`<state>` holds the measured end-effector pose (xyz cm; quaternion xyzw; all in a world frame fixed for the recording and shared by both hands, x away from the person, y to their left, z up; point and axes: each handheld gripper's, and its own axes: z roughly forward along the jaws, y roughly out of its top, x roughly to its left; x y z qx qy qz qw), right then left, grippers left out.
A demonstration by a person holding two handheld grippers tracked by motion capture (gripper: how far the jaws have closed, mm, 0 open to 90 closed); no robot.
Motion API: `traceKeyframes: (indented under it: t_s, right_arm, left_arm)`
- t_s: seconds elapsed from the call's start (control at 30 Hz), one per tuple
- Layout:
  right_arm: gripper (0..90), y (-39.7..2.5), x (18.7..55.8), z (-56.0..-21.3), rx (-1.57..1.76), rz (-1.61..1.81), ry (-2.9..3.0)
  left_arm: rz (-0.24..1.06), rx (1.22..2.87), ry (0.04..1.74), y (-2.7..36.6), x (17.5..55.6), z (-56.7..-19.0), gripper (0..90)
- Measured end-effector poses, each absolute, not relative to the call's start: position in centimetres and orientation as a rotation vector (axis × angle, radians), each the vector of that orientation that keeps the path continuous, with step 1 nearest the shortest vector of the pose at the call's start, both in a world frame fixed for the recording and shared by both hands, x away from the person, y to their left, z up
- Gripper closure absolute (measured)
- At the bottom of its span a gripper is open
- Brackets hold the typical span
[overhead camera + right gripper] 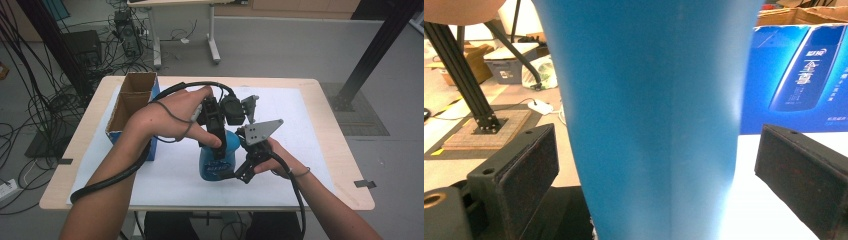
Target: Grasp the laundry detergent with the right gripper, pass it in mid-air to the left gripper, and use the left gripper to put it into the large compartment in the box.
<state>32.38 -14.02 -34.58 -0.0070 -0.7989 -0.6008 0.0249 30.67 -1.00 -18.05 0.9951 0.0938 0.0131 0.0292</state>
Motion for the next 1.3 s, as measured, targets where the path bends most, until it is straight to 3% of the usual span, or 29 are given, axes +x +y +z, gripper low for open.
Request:
traceKeyframes:
  t_s: [0.97,1.3]
  right_arm:
    - [3.3,-18.7,32.8,-34.7,-0.115,-1.899,-2.467]
    - [3.3,-22.3,33.1,-35.3,-0.239,-1.908,-2.514]
  left_arm:
    - [0.053,3.072,0.307,-0.6,30.6,-18.1,37.5]
    - [0.049,3.072,0.323,-0.1,30.5,-18.1,37.5]
